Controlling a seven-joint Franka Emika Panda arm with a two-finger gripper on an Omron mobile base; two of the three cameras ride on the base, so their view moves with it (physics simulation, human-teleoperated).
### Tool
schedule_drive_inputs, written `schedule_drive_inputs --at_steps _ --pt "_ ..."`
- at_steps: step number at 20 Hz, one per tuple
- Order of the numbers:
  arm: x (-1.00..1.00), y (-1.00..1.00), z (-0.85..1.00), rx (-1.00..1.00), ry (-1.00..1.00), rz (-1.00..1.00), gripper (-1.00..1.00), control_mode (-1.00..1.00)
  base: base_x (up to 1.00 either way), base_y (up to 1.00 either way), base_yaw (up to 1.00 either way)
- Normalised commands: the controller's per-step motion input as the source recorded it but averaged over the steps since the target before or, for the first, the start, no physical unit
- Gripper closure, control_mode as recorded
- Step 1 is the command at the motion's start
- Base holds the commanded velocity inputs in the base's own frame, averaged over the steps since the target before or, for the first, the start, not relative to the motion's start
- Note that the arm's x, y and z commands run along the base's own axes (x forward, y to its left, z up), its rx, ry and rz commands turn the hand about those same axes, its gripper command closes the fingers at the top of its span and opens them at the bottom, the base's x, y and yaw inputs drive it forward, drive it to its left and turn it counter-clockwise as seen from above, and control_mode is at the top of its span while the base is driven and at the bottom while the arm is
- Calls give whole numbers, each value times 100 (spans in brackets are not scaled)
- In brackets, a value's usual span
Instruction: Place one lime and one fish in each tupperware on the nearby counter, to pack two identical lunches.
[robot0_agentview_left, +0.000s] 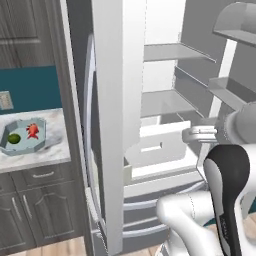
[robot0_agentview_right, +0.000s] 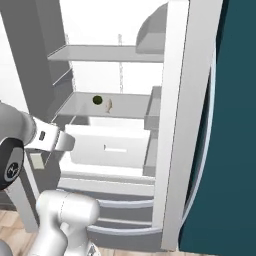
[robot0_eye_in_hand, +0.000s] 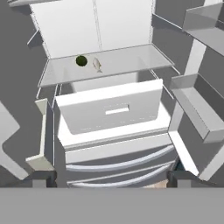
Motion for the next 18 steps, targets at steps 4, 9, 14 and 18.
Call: schedule_drive_inputs --at_steps 4,9,14,18 --pt "0 0 0 0 0 0 -100 100 44 -16 0" --pt "0 0 0 0 0 0 -100 100 33 -26 0" --pt "0 0 0 0 0 0 -100 100 30 -24 2" --pt "0 0 0 0 0 0 -100 100 25 -28 4"
